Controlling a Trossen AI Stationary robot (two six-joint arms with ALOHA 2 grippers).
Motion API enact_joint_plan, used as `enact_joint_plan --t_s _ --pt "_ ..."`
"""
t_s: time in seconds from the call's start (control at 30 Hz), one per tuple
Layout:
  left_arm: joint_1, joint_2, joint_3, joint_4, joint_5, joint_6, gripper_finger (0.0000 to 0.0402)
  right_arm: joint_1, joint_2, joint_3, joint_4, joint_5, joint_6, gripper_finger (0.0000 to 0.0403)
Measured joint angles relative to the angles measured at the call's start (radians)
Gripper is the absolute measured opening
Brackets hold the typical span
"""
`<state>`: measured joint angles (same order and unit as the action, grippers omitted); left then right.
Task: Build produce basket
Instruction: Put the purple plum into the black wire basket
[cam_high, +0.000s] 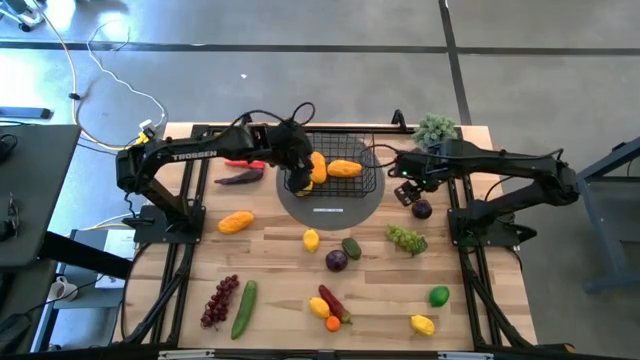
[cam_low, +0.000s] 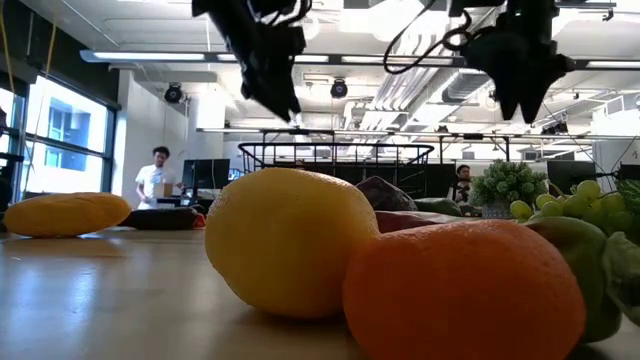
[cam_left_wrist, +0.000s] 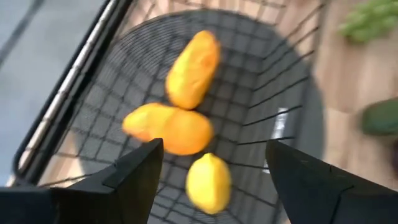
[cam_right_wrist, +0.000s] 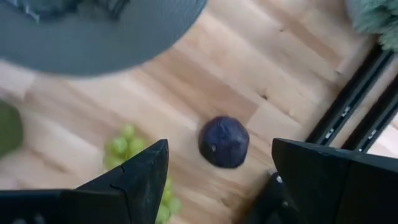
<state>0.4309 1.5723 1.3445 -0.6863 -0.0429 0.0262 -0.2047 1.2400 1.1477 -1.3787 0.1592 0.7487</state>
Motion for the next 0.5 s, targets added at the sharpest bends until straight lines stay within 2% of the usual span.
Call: enact_joint_plan --t_s 0.17,0.5 --pt "0.0 0.0 0.055 -0.022 0.032 0.022 0.0271 -0.013 -0.063 -0.105 0.01 -0.111 -0.026 0.0268" --pt "0.0 0.0 0.065 -0.021 0.032 -0.017 0.0271 -0.013 -0.123 -0.287 0.132 -0.13 0.037 0.0268"
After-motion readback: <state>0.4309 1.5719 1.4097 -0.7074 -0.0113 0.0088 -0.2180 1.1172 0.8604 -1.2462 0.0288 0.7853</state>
